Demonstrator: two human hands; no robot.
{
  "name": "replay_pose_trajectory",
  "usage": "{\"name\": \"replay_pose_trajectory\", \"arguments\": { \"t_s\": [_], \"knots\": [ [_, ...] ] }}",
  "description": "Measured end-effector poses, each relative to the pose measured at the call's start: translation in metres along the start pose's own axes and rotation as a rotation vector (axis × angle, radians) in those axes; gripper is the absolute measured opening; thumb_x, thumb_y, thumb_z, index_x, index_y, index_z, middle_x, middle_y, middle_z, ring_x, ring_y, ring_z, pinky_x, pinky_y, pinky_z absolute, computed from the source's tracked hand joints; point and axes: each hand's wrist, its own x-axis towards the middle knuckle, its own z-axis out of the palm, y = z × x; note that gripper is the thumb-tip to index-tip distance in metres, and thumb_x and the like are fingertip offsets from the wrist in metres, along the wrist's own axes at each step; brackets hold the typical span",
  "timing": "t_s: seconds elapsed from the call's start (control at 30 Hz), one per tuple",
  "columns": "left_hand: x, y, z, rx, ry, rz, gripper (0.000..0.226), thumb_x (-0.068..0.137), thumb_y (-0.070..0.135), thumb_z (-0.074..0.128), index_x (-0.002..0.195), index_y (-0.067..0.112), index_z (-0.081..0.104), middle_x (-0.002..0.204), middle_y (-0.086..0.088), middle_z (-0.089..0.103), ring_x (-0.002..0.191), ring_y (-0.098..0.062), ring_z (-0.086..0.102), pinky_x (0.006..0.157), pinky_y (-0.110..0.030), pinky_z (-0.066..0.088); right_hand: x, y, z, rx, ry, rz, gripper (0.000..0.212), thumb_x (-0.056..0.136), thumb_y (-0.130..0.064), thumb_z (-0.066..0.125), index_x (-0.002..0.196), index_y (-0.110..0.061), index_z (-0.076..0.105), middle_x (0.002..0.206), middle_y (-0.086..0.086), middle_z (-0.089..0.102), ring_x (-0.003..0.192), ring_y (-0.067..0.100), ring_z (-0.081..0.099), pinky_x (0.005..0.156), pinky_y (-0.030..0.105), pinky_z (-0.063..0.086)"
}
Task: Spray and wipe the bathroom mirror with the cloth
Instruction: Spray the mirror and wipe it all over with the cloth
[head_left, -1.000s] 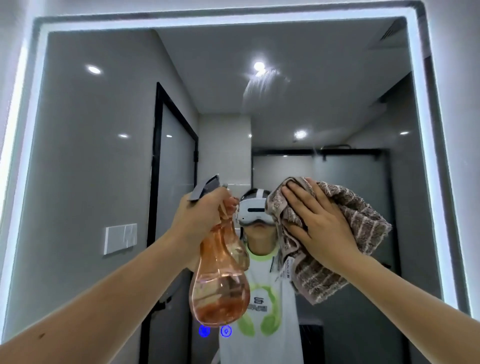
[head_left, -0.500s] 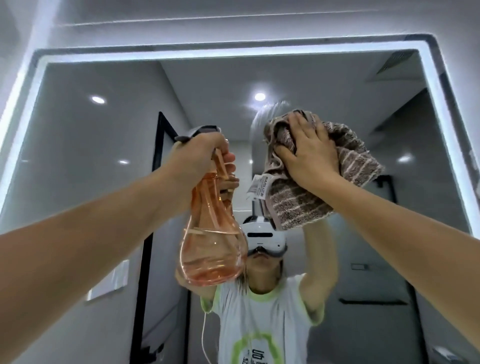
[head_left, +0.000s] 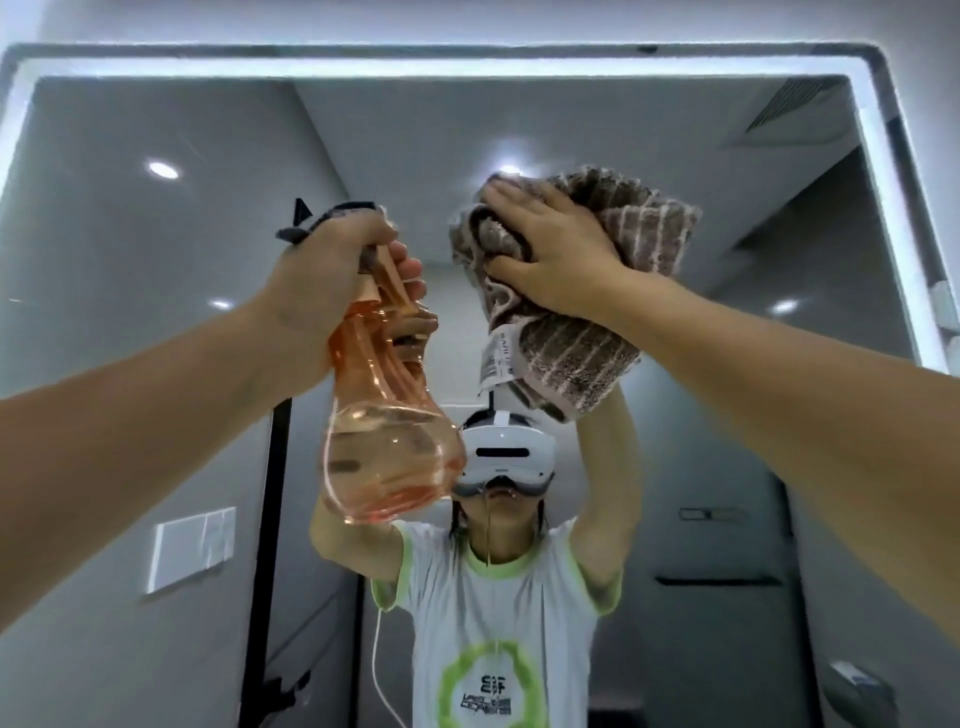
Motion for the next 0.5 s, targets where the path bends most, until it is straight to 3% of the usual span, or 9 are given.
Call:
{"name": "replay_pose_trajectory", "arguments": {
  "t_s": [0.2, 0.4, 0.5],
  "knots": [
    [-0.041, -0.029, -0.029, 0.066, 0.038, -0.085, 0.021, 0.087, 0.015, 0.048, 0.068, 0.011, 0.055, 0.049, 0.004, 0.062, 0.046, -0.008, 0.06, 0.042, -0.016, 0.049, -0.027, -0.032, 0.027, 0.01, -0.046, -0.04, 0.062, 0.091, -0.04, 0.043, 0.144, -0.032, 0.013, 0.155, -0.012, 0.009, 0.143, 0.015, 0.002, 0.113, 0.042, 0.01],
    [-0.078, -0.042, -0.059, 0.123, 0.065, -0.1, 0.017, 0.083, 0.015, 0.051, 0.068, 0.013, 0.059, 0.062, 0.002, 0.064, 0.057, -0.009, 0.063, 0.046, -0.016, 0.049, -0.089, -0.065, 0.052, 0.039, -0.128, -0.095, 0.061, 0.093, -0.041, 0.04, 0.145, -0.032, 0.01, 0.155, -0.014, 0.004, 0.142, 0.013, -0.004, 0.112, 0.038, 0.004],
    [-0.097, -0.053, -0.058, 0.156, 0.085, -0.148, 0.021, 0.084, 0.014, 0.05, 0.065, 0.012, 0.059, 0.052, 0.005, 0.066, 0.049, -0.006, 0.064, 0.042, -0.014, 0.046, -0.12, -0.076, 0.061, 0.046, -0.202, -0.105, 0.062, 0.093, -0.043, 0.037, 0.145, -0.033, 0.005, 0.155, -0.015, -0.001, 0.142, 0.011, -0.009, 0.112, 0.037, 0.001]
  ]
}}
